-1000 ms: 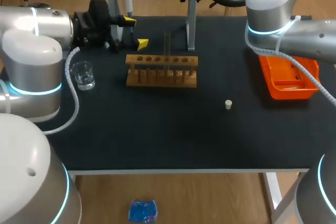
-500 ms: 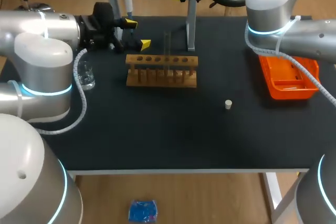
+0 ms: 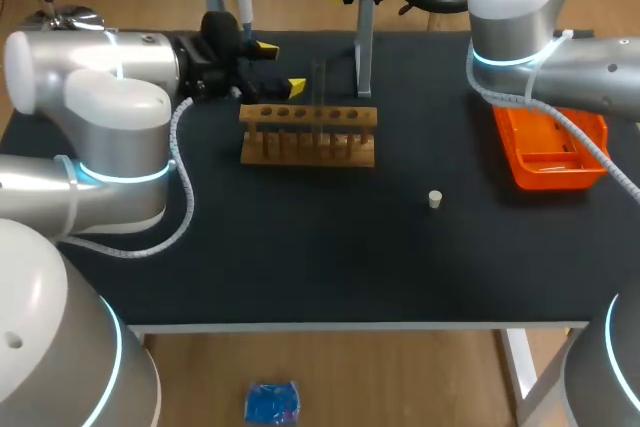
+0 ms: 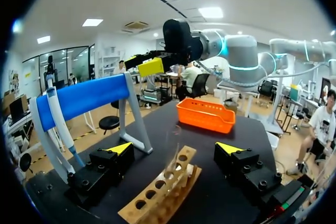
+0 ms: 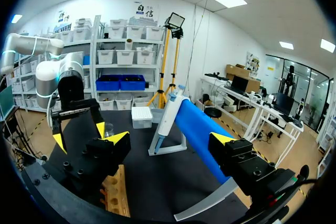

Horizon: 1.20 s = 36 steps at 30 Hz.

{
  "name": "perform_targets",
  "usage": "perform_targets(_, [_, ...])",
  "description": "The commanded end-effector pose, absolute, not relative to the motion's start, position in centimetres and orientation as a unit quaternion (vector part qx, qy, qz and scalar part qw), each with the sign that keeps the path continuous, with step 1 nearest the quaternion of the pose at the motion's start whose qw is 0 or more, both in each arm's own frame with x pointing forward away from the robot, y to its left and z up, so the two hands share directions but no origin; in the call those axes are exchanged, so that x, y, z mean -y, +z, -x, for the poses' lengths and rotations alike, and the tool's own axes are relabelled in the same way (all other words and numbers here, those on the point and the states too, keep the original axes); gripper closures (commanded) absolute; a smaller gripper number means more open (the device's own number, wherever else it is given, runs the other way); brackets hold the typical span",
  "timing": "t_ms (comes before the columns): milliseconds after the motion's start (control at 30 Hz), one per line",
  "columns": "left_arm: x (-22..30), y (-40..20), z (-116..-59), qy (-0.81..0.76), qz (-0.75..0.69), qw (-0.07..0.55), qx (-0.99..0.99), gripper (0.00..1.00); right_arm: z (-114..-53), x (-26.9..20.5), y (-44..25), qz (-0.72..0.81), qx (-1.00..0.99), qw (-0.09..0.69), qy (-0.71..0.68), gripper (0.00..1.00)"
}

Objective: Invert the test tube, pick up the pipette, mount the tip to pipette, aspirate from beaker and dispense into the tube, eject the tip, return the pipette, and cap with the stopper.

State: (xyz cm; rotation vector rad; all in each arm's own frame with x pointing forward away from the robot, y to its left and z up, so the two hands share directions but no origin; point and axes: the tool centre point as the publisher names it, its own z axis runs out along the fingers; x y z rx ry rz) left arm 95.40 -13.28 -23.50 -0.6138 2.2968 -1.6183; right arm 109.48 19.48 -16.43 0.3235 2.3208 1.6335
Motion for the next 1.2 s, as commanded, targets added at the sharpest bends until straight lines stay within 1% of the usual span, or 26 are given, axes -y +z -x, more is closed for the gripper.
perform_targets(33, [13.5,-23.7,-95.5,-0.557,0.213,0.135,-0.791,0.00,-109.5,-19.5,-16.4,-0.112,-0.805,0.141,0.565,0.00])
perform_targets(1033, [13.4,-23.5,-95.5,-0.549,0.217,0.141,-0.795,0.00,-109.5,-19.5,-16.4,-0.112,-0.805,0.141,0.565,0.00])
perform_targets(1200, [13.4,-23.5,-95.5,-0.549,0.217,0.141,-0.795,0.00,-108.9,-18.1,-17.4,-0.111,-0.809,0.147,0.558,0.00])
